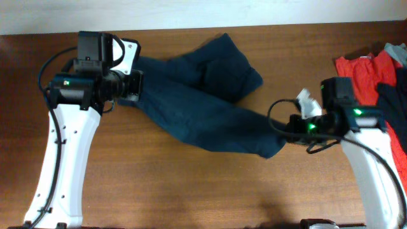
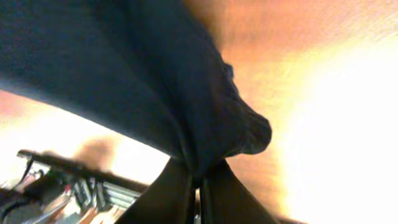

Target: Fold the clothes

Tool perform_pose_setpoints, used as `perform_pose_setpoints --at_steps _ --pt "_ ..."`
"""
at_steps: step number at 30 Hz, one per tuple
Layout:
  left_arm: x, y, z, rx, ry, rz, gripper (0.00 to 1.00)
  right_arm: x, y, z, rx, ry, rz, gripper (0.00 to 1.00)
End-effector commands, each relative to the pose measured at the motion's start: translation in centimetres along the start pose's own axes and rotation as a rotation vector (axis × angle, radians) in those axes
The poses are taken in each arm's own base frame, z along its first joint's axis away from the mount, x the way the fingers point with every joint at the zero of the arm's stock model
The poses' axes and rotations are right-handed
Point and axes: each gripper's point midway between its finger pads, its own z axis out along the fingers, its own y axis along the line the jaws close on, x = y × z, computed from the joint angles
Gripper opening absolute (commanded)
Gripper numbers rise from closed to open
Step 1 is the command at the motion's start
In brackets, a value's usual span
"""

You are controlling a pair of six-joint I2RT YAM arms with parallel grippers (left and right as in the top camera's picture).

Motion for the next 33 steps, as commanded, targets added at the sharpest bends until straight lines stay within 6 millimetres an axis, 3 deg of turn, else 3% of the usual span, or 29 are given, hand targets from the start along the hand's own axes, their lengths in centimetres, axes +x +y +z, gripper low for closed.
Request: perform_pose_setpoints --at_steps 1,6,10,18,23,26,29,33 --pt "-1.1 0.3 -3.0 -0.024 -0.07 0.015 0.0 -1.6 -0.7 -2.8 0.095 -0.111 -0.034 0.04" --pt "0.1 0.0 -4.4 -0.021 -0.047 0.012 0.01 -2.6 -1.2 -4.1 0.148 -0.157 -0.044 0.04" --pt "0.2 -0.4 -7.0 -0.027 -0.098 0.018 0.01 -4.5 -0.8 -6.5 0.185 -0.241 -0.064 0.04" --pt "-1.6 -1.2 -15.5 -0.059 -0.333 0.049 0.01 -8.8 2.4 -14.5 0.178 -0.489 -0.134 0.04" --pt "-1.6 -1.4 -17.9 -0.067 -0.4 0.057 0.01 -9.7 2.4 -17.5 0.241 -0.573 -0.134 0.04" --pt "-2.8 -1.6 -20.4 -0.075 -0.476 0.065 0.0 -10.3 3.0 -20.6 0.27 -0.657 -0.14 0.04" --pt "-4.7 -1.9 -24.2 -0.09 -0.596 0.078 0.01 -10.6 4.6 -24.0 0.246 -0.749 -0.164 0.04" --pt "-7.5 -2.0 -27.4 -0.105 -0.754 0.097 0.01 -10.9 6.2 -26.3 0.2 -0.825 -0.174 0.04"
